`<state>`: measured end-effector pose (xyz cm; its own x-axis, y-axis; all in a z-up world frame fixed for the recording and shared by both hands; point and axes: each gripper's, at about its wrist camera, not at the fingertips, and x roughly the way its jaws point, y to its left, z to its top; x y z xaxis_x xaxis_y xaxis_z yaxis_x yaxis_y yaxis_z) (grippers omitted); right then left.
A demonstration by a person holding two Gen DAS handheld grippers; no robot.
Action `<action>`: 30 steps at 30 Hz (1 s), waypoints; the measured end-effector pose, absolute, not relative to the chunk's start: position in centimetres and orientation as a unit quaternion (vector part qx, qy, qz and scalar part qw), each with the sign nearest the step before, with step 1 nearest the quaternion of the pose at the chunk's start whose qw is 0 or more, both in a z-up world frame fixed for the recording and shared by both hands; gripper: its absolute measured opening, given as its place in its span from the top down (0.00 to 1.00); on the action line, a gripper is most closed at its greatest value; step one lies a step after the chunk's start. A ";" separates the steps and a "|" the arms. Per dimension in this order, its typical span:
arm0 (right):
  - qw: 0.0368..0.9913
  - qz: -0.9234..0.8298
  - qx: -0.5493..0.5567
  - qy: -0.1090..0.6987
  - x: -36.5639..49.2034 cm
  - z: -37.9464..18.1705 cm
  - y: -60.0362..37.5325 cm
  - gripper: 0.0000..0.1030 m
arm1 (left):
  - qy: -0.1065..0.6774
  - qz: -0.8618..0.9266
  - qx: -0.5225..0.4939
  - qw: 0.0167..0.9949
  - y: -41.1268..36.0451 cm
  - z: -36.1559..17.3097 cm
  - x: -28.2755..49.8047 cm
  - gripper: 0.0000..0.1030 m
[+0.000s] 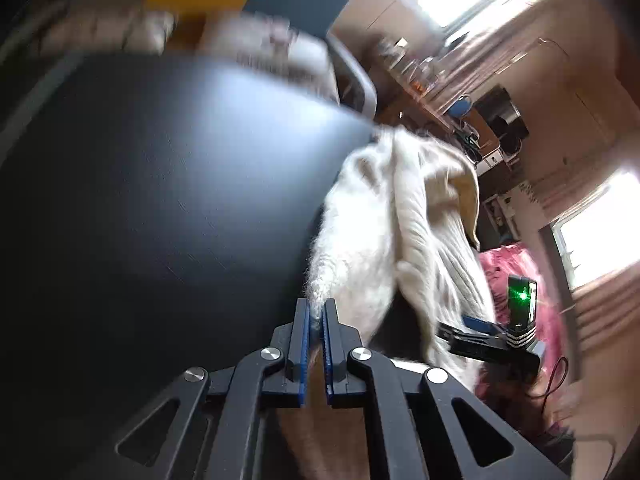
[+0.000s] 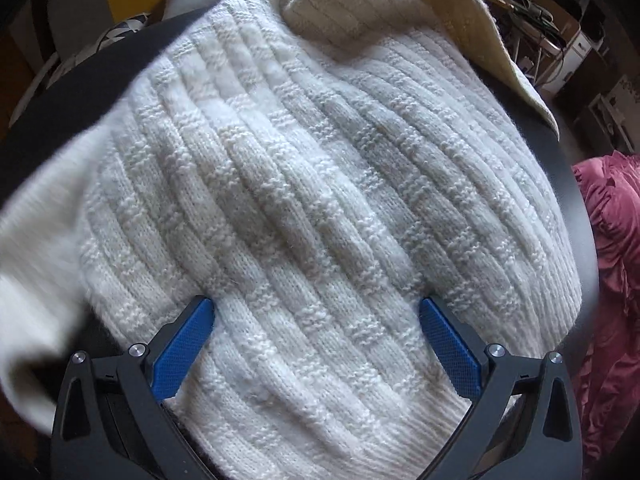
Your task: Fold clothes
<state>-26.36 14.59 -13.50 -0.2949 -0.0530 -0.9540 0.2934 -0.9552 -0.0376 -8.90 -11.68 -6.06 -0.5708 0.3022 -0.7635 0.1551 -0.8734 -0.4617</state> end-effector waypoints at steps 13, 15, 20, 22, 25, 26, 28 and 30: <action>0.095 -0.807 0.574 0.101 -26.2 -13.4 12.5 0.00 | -0.246 0.815 -0.524 -0.037 -22.5 -10.5 -1.1 0.74; 0.094 -0.810 0.571 0.099 -26.0 -13.3 12.2 0.00 | -0.229 0.825 -0.514 -0.053 -23.2 -10.8 0.5 0.73; 0.090 -0.821 0.556 0.094 -25.3 -13.2 11.6 0.00 | -0.183 0.856 -0.483 -0.027 -23.3 -10.3 3.0 0.67; 0.088 -0.828 0.546 0.091 -24.7 -13.2 11.4 0.00 | -0.157 0.858 -0.489 0.002 -22.5 -10.4 2.9 0.67; 0.084 -0.830 0.544 0.091 -24.1 -13.0 11.1 0.00 | -0.132 0.850 -0.509 0.034 -21.3 -11.1 2.6 0.66; 0.082 -0.826 0.550 0.091 -24.2 -12.9 10.9 0.00 | -0.117 0.848 -0.515 0.031 -21.0 -11.2 2.4 0.65; 0.068 -0.824 0.555 0.092 -24.2 -12.1 10.3 0.00 | -0.084 0.855 -0.512 0.026 -20.1 -11.2 2.6 0.65; 0.087 -0.842 0.522 0.101 -23.7 -9.8 8.5 0.00 | -0.066 0.858 -0.508 0.022 -19.5 -11.2 2.8 0.65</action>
<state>-23.71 8.52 -9.84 -0.4393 -0.0422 -0.8974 0.2522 -0.9645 -0.0781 2.80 -19.55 -11.19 -0.4819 0.1051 -0.8699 0.0285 -0.9904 -0.1354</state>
